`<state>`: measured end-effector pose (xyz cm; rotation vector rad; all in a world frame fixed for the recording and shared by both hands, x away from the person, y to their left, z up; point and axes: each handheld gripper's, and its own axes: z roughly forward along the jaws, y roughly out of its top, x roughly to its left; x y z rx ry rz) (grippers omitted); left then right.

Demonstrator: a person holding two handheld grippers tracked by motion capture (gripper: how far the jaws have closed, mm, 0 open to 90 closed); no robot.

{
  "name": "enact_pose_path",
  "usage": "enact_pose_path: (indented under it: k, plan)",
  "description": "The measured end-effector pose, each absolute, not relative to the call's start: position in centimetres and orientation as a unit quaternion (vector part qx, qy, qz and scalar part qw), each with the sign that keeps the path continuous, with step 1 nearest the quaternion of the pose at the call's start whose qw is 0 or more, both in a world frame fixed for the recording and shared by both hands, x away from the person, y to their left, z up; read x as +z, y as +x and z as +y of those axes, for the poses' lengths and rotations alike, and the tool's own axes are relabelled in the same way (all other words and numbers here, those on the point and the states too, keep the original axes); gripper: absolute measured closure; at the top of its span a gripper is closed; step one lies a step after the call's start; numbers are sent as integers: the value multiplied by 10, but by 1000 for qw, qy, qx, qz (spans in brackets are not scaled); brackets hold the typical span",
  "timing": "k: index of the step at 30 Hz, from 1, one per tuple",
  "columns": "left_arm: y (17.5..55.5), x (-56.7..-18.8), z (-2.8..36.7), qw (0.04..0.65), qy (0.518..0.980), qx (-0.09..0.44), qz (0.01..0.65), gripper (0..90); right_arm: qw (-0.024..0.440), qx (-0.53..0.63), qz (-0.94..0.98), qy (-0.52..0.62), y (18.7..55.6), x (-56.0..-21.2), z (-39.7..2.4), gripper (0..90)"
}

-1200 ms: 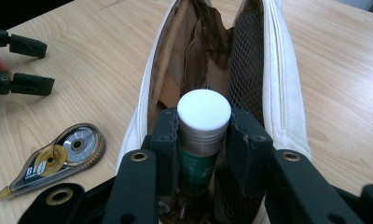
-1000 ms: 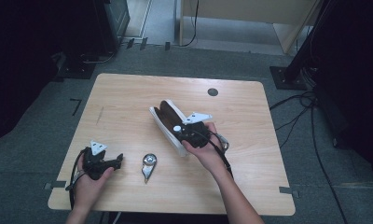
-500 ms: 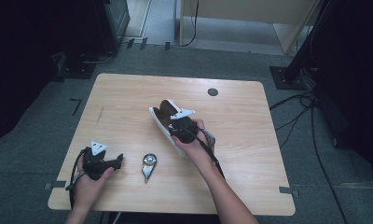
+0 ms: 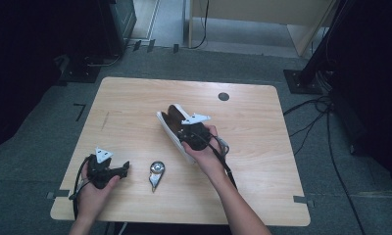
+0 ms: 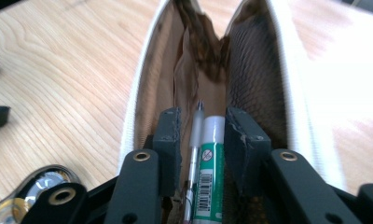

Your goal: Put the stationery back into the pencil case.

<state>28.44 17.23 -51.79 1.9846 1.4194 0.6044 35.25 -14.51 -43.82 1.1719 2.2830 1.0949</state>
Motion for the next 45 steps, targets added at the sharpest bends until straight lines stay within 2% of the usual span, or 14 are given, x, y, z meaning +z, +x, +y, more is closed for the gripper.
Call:
enact_pose_path:
  k: [9,12,16,19,28,45]
  plan:
    - [284,-518,172,309,751,228,537,139,197,437,782,399,334,-413,-159,489]
    - [284,-518,172,309,751,228,538,139,217,445,777,390,324,-406,-161,387]
    - [284,-518,172,309,751,228,537,139,196,462,774,387,313,-398,-163,198]
    - [284,-518,172,308,751,227,537,139,187,458,775,393,304,-396,-162,137]
    - [284,-518,172,308,751,227,538,139,159,462,776,399,280,-400,-155,79]
    - [284,-518,172,308,751,227,538,139,132,477,789,365,251,-416,-111,86]
